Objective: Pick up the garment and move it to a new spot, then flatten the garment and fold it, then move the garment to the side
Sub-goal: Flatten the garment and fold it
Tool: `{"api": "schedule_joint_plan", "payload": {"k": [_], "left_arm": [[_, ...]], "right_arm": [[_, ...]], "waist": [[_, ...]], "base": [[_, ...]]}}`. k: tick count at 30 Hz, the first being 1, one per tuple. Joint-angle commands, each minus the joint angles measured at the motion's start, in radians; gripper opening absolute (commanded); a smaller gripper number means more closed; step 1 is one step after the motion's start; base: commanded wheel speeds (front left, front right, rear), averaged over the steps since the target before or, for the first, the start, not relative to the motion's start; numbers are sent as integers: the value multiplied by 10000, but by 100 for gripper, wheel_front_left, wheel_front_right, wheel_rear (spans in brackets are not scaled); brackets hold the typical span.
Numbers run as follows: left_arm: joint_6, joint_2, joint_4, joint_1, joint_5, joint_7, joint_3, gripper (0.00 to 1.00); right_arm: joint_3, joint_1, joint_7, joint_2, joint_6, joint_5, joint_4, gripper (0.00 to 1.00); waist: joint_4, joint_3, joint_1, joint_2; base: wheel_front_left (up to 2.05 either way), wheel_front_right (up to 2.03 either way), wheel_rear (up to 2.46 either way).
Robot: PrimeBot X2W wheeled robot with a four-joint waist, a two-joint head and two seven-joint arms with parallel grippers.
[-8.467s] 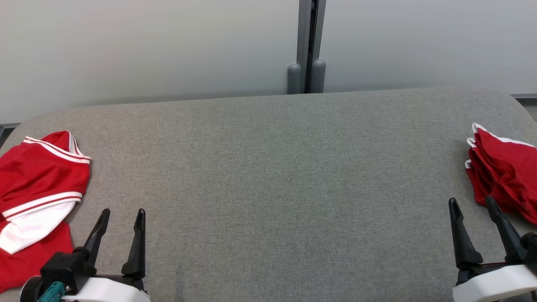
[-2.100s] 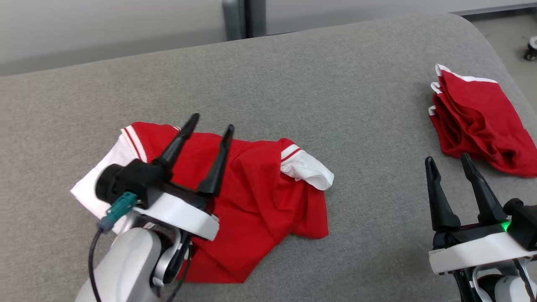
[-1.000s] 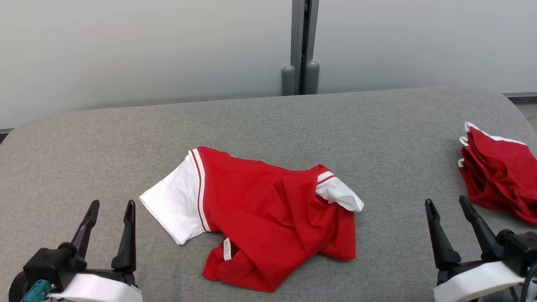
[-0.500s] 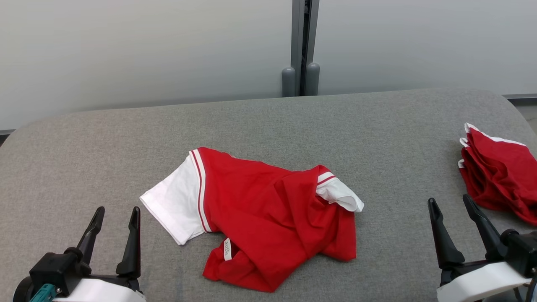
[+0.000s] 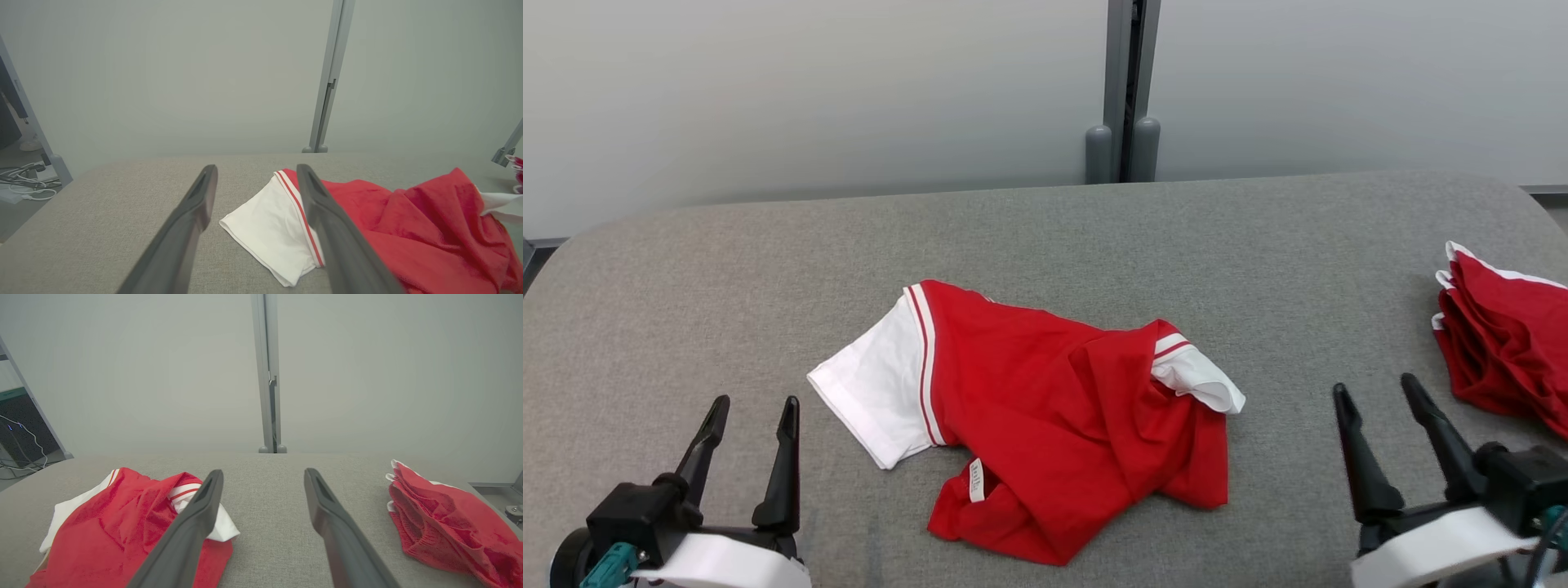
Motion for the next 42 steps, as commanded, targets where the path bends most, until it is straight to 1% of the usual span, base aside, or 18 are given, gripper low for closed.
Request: {"api": "schedule_joint_plan", "payload": {"k": [1,5,8,11,15,19,21,24,26,27,28,29,30,33,36,40,42], "left_arm": [[-19,81,-17,-252,86,-5,9,100],[-87,51,-53,-523,102,20,-68,100],[-167,-12,-16,-767,99,-54,-127,100],[-248,-81,85,-976,123,-128,-194,100],[-245,-247,231,-1239,23,-309,-116,100],[-342,-277,370,-1434,4,-482,-78,100],[-372,-275,426,-1507,-1,-537,-45,100],[-417,-297,515,-1604,14,-611,-33,100],[-414,-299,562,-1703,36,-639,-26,100],[-450,-312,624,-1732,49,-671,-35,100],[-491,-333,643,-1783,23,-687,-39,100],[-504,-337,663,-1849,2,-702,-30,100],[-508,-332,689,-1887,2,-711,-12,100],[-508,-336,762,-1892,12,-754,23,100],[-510,-326,811,-1900,24,-791,68,100],[-477,-312,848,-1855,45,-817,133,100],[-459,-301,835,-1828,60,-841,151,100]], "right_arm": [[93,-146,33,-44,3,-50,-69,100],[1314,-541,213,-98,3,-213,44,100],[2500,-936,442,-252,3,-183,275,100],[3720,-1214,775,-489,3,-55,659,100],[4870,-1399,1114,-739,3,110,1295,100],[5361,-1473,1188,-824,3,16,1950,100],[5462,-1499,1292,-909,3,-246,2378,100],[5512,-1751,1202,-911,3,-677,2971,100],[5406,-1906,986,-775,3,-841,3331,100],[5208,-1974,836,-661,3,-969,3726,81],[5056,-2072,730,-605,3,-1023,3867,40],[4952,-2122,636,-549,1,-1060,3967,11],[4855,-2156,543,-488,3,-1070,4062,0],[4576,-2268,198,-377,3,-1046,4064,0],[4252,-2290,-139,-343,3,-1032,3727,0],[3593,-2326,-413,-336,1,-1184,2940,0],[3209,-2330,-338,-402,3,-1274,2468,0]], "waist": [[78,72,0,-1],[390,346,0,-1],[651,574,0,-1],[933,822,0,-1],[1287,1119,0,-1],[1554,1395,0,-1],[1627,1498,0,-1],[1676,1629,0,-1],[1697,1688,0,-1],[1701,1726,0,-1],[1708,1746,0,-1],[1712,1757,0,-1],[1707,1763,0,-1],[1652,1758,0,-1],[1576,1728,0,-1],[1451,1670,0,-1],[1381,1661,0,-1]], "base": [[0,0,0],[0,0,0],[0,0,0],[0,0,0],[0,0,0],[0,0,0],[0,0,0],[0,0,0],[0,0,0],[0,0,0],[0,0,0],[0,0,0],[0,0,0],[0,0,0],[0,0,0],[0,0,0],[0,0,0]]}}
